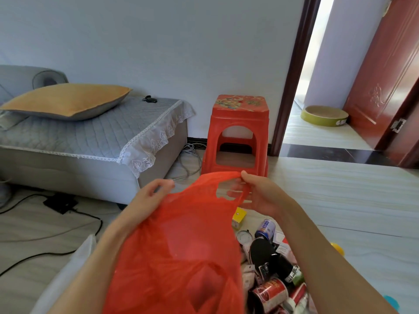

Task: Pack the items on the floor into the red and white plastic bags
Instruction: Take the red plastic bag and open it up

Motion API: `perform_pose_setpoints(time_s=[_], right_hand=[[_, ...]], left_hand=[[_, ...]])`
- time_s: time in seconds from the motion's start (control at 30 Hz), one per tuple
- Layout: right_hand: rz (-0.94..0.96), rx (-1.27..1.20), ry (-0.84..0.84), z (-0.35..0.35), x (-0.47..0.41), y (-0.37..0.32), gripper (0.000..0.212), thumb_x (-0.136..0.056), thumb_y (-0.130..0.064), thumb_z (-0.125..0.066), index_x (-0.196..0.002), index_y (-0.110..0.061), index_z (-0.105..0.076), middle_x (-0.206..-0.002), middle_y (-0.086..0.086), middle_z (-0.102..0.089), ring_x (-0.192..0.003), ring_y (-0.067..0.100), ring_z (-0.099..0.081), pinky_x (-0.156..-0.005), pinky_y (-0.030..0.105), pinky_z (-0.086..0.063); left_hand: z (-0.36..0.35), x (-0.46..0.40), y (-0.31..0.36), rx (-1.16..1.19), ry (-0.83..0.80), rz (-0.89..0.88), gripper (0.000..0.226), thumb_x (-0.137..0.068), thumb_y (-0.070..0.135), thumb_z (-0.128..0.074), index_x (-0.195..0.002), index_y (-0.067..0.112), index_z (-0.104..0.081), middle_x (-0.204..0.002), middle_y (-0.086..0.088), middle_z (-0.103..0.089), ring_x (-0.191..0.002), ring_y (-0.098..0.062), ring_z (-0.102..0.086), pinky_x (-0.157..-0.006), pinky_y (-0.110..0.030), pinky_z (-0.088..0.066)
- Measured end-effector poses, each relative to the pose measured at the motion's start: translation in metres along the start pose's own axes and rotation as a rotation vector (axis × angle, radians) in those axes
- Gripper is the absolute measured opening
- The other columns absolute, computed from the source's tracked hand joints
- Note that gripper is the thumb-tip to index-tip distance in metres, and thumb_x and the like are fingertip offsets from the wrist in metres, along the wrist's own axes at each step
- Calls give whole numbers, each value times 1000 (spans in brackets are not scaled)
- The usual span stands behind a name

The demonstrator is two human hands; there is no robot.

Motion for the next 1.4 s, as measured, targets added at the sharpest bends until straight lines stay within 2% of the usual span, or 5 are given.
perform_pose_setpoints(time_s=[0.27,0.8,1.1,1.23,1.4], right_hand=[[-184,261,119,25,-9,14,17,-90,-21,-58,-79,-9,-61,-53,-1,-50,-27,2,-29,-28,12,-24],[636,1283,337,-11,-4,-8,61,-79,-32,-68,-135,-25,-43,-148,-2,-32,-135,22,-27,-110,43,-30],[602,846,345,-2,-5,-16,16,-85,-5,-57,-90,-13,-69,-80,-7,-64,-78,6,-57,-78,25,-44],[496,716,126,-23,-2,-15,11,-87,-4,-59,-90,-3,-69,-69,-7,-63,-61,-4,-58,-64,11,-46],[406,573,83,-33,-1,-15,9,-84,-4,-61,-84,-2,-69,-58,-2,-62,-51,2,-56,-50,8,-44]], left_hand=[[-3,7,8,55,-107,-124,34,-92,17,-51,-64,26,-68,-66,11,-59,-62,1,-52,-64,-17,-39],[3,0,-13,573,192,274,32,-94,36,-46,-96,10,-64,-72,-7,-65,-64,-18,-61,-60,-29,-51],[19,-7,-29,-281,389,-8,38,-91,33,-52,-123,11,-52,-110,-7,-57,-101,-25,-55,-92,-37,-41],[-16,7,20,-504,60,-609,69,-71,57,-61,-130,23,-45,-122,12,-41,-117,-1,-37,-104,-5,-21],[-57,13,26,-404,-184,-486,65,-61,49,-77,-118,34,-49,-109,14,-55,-95,8,-52,-82,1,-35]])
Point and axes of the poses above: each hand's wrist, its own x-axis away from the middle knuckle, its own z-axis out of the back of the hand, y = z × x, the point moved 5 cm from there along -x, towards the middle knuckle
